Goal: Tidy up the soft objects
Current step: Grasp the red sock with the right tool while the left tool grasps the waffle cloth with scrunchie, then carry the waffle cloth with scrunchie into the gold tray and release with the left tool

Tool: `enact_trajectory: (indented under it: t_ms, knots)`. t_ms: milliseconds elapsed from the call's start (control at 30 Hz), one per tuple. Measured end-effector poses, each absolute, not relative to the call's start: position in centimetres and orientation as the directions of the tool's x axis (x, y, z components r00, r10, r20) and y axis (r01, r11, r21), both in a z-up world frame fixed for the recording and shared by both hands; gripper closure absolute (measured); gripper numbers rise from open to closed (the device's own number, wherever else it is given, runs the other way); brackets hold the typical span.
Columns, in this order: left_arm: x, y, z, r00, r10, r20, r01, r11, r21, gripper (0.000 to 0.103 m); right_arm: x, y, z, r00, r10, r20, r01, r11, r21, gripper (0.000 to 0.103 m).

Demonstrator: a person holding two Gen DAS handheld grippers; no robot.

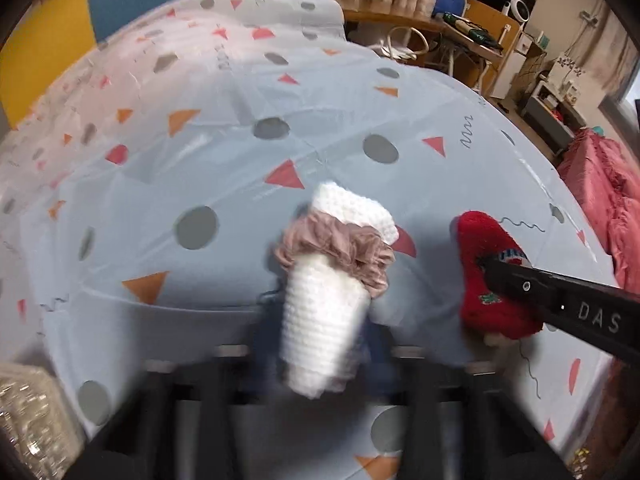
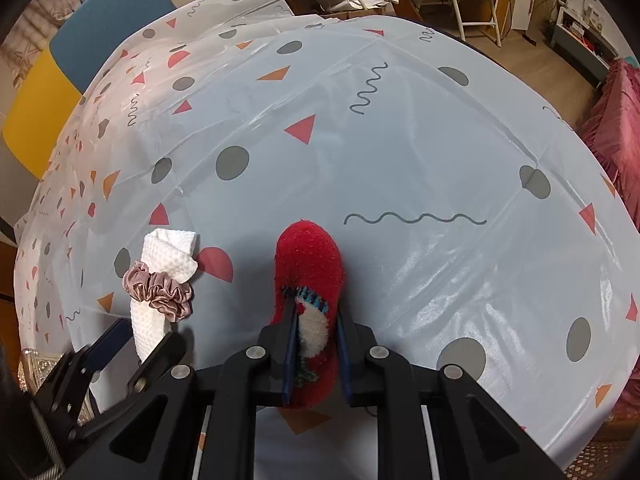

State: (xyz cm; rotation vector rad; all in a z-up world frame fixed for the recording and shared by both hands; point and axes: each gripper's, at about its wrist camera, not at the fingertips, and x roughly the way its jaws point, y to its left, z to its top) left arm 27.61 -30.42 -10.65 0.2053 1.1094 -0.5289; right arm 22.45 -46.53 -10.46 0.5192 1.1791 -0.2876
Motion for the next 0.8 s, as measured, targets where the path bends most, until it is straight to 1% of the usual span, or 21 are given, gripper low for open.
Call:
enact_trajectory:
  t_ms: [100, 167, 233, 300, 367, 433, 533, 700, 800]
  knots:
    - [27.1, -29.7, -10.3, 0.336, -0.335, -0.88, 0.502, 0.854, -0.134, 0.082, 22.6, -46.4, -10.6, 0.36, 0.045, -0.932, 0.467, 0.856, 0.221, 0.085]
    - [26.5, -29.1, -9.6, 0.366, -0.328, -0.871, 0.497, 0.86, -0.115, 0.082, 22.7, -46.3, -10.6, 0.36, 0.04, -0.932, 0.459, 0.862, 0.214, 0.085]
    - [26.1, -28.0, -8.4, 0.375, -0.346, -0.86, 0.473, 0.869, -0.144, 0.082, 22.9, -46.1, -10.6, 0.36, 0.031, -0.932, 0.443, 0.874, 0.2, 0.085]
    - [25.6, -26.6, -6.8, 0.391, -0.363, -0.846, 0.437, 0.882, -0.176, 0.082, 23.1, -45.4, -10.6, 0.364, 0.027, -0.931, 0.413, 0.891, 0.187, 0.085]
    - [24.8, -24.9, -4.4, 0.441, -0.367, -0.819, 0.415, 0.893, -0.176, 0.082, 23.4, -44.3, -10.5, 0.371, 0.034, -0.928, 0.359, 0.916, 0.177, 0.085]
    - [24.5, -23.7, -2.5, 0.485, -0.358, -0.798, 0.395, 0.904, -0.165, 0.082, 23.8, -42.9, -10.5, 0.374, 0.034, -0.927, 0.295, 0.943, 0.154, 0.085]
    - [24.4, -21.0, 0.5, 0.536, -0.343, -0.772, 0.349, 0.922, -0.168, 0.082, 24.0, -41.1, -10.5, 0.377, -0.007, -0.926, 0.228, 0.97, 0.085, 0.085]
    - [23.4, -15.3, 5.1, 0.654, -0.267, -0.708, 0.253, 0.959, -0.128, 0.082, 24.2, -40.5, -10.7, 0.386, -0.017, -0.922, 0.207, 0.976, 0.068, 0.085]
    - [22.0, -11.1, 7.1, 0.719, -0.208, -0.663, 0.196, 0.976, -0.095, 0.082, 23.8, -41.0, -10.7, 0.389, -0.008, -0.921, 0.213, 0.974, 0.082, 0.083]
